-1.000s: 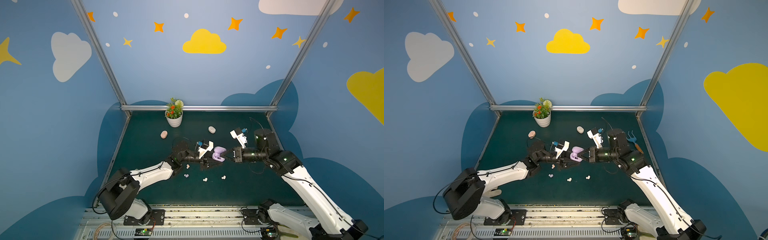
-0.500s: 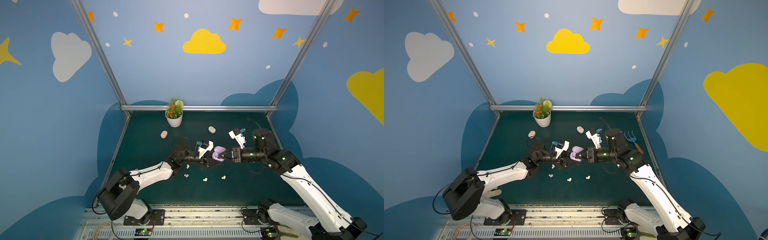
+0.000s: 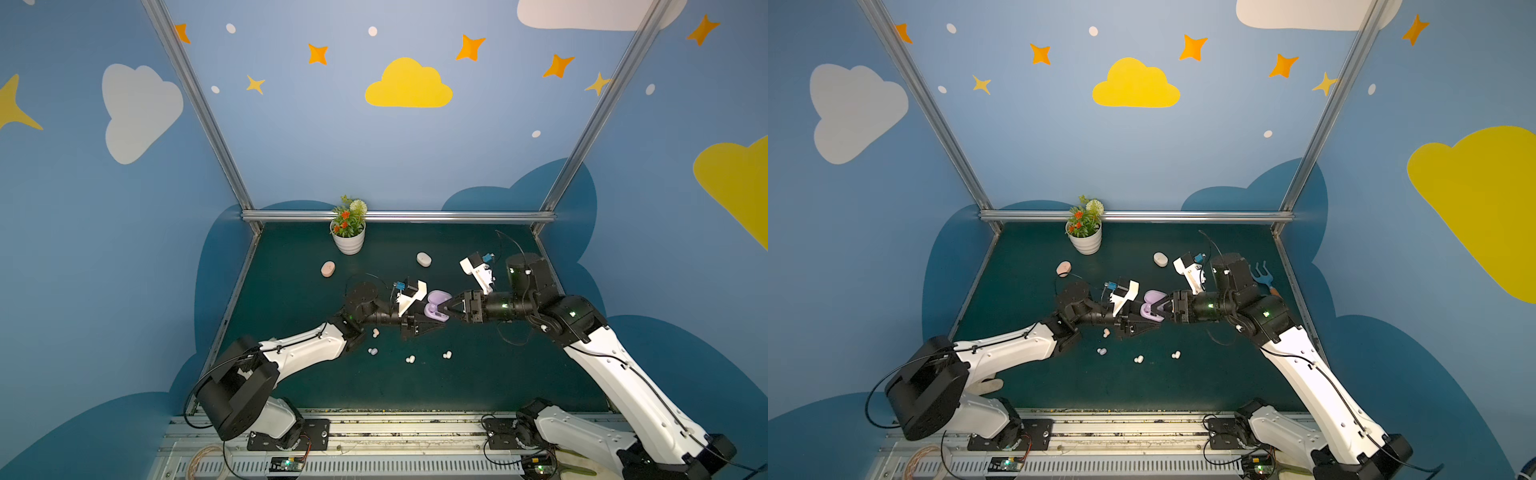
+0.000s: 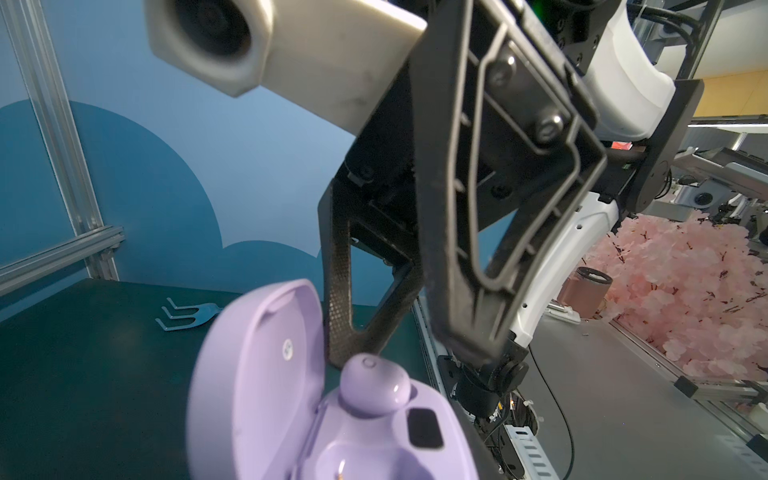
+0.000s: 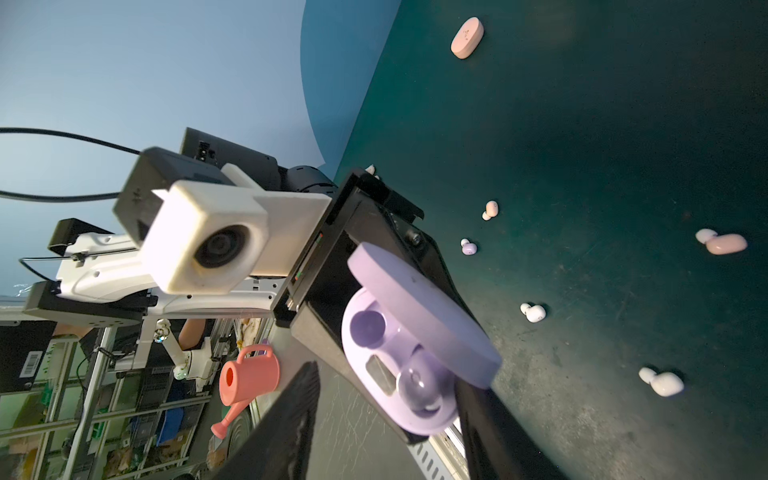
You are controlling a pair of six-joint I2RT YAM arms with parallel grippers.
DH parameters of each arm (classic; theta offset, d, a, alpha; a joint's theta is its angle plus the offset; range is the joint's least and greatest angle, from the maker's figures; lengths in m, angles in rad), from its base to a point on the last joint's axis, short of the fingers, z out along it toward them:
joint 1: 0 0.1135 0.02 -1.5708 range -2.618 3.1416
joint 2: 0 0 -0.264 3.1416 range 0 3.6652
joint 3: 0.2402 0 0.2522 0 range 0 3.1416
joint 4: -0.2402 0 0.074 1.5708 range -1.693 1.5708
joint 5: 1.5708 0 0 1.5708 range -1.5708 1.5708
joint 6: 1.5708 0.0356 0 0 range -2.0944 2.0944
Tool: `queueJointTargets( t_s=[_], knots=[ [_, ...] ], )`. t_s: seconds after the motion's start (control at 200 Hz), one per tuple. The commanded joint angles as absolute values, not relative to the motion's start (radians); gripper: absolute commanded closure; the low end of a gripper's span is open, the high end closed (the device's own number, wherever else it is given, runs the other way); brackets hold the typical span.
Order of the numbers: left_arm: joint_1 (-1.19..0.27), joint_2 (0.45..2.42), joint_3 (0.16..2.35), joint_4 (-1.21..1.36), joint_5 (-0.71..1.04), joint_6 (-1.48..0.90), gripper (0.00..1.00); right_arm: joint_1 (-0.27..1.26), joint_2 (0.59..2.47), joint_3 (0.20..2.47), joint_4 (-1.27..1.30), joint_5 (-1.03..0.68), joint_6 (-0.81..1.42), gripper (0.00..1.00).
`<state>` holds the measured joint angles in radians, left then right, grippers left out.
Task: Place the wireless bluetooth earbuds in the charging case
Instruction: 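Open the right gripper to drop the lavender earbud into the case slot, then swing the right gripper over the second earbud while the left gripper holds the case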
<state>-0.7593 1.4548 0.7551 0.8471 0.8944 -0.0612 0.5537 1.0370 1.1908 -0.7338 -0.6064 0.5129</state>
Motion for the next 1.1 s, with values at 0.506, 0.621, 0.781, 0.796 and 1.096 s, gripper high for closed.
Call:
queueJointTargets(
  t_s=[0.506,0.621,0.781,0.796,1.096],
  knots=[
    [-0.655,1.437,0.711,0.853,0.879,-0.109,0.80,0.623,0.986,1.197,-0.792,-0.515,0.523,0.32],
    [-0.604,1.396,0.694,0.777,0.875,-0.096,0.80,0.662,0.972,1.159,-0.779,-0.474,0.541,0.30],
    [-0.485,1.352,0.651,0.742,0.865,-0.119,0.80,0.785,1.002,1.062,-0.728,-0.351,0.527,0.29],
    [-0.471,1.350,0.649,0.740,0.865,-0.123,0.80,0.797,1.012,1.053,-0.722,-0.339,0.523,0.29],
    [-0.286,1.343,0.677,0.688,0.860,-0.110,0.80,1.024,1.335,1.000,-0.501,-0.166,0.466,0.29]
  ],
)
